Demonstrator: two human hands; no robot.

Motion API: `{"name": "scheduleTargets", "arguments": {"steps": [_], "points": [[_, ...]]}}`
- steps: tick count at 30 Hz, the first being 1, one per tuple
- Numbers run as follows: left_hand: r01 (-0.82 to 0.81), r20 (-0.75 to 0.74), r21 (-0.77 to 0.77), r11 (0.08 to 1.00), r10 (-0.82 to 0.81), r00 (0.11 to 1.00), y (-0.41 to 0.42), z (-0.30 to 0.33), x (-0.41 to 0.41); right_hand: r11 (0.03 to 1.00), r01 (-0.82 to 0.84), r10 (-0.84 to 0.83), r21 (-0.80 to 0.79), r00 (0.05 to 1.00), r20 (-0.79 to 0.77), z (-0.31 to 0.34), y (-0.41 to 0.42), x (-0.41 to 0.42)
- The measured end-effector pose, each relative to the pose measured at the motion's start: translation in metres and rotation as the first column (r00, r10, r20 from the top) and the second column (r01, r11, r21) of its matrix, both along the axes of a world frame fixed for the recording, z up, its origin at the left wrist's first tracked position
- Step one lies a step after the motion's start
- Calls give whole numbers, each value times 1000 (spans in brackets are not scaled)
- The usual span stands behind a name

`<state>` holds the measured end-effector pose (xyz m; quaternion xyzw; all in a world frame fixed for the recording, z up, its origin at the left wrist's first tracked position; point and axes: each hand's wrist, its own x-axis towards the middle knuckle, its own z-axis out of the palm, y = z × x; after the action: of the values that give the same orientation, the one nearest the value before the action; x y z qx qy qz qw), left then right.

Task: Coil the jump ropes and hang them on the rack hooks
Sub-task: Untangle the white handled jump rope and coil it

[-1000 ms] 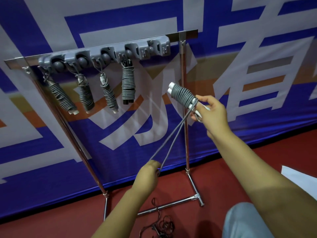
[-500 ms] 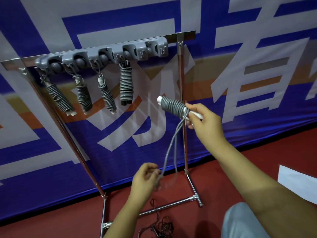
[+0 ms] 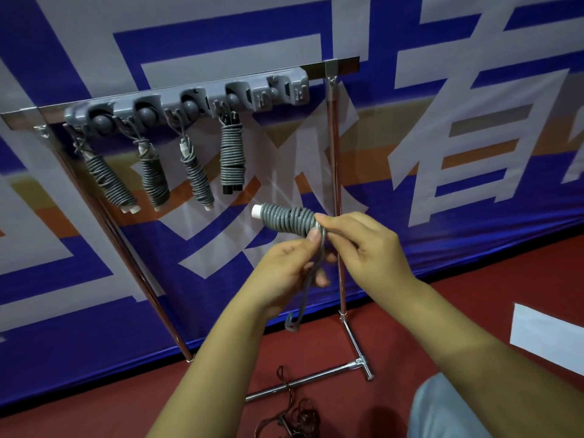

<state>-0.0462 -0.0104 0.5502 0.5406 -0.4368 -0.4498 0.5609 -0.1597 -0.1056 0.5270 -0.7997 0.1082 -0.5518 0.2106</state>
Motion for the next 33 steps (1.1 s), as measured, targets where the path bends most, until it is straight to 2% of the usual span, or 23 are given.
{"name": "scheduleTargets", "arguments": {"steps": [2, 4, 7, 10, 12, 15, 17, 19, 21, 25, 30, 31, 33], "points": [[63, -54, 27, 998, -62, 997, 2, 2, -3, 1000, -2, 2, 11, 1000, -8, 0, 1, -5], [92, -179, 48, 995, -82, 980, 3, 2, -5, 1000, -12, 12, 4, 1000, -16, -1, 1, -9], [100, -418, 80, 992, -58, 906, 6, 2, -6, 1000, 14, -14, 2, 1000, -21, -3, 4, -13], [92, -563, 73, 993, -35, 826, 9, 4, -7, 992, 44, -44, 119, 999, -3, -3, 10, -16], [47, -504, 31, 998, -26, 863, 13, 5, -11, 969, 34, -34, 243, 999, -4, -2, 17, -19], [-117, -171, -96, 988, 100, 980, 19, 0, -16, 918, -18, 15, 396, 1000, 11, 6, 27, -24], [-183, -31, -187, 965, 181, 983, 26, -1, -19, 857, -89, 73, 508, 996, 51, 12, 34, -26], [-212, 24, -238, 948, 224, 974, 31, 0, -23, 799, -151, 111, 583, 988, 105, 16, 40, -28], [-227, 40, -263, 938, 246, 969, 36, 3, -27, 772, -190, 127, 607, 981, 145, 21, 46, -29], [-229, 0, -262, 938, 237, 971, 42, 7, -28, 784, -199, 135, 588, 979, 152, 25, 55, -30], [-237, 34, -176, 955, 247, 968, 47, 12, -27, 785, -218, 151, 580, 975, 162, 28, 62, -30], [-217, 14, -137, 966, 221, 975, 47, 12, -25, 781, -227, 156, 582, 973, 169, 28, 63, -30], [-136, -120, -59, 989, 129, 984, 45, 11, -19, 771, -238, 159, 591, 970, 183, 28, 66, -28]]}}
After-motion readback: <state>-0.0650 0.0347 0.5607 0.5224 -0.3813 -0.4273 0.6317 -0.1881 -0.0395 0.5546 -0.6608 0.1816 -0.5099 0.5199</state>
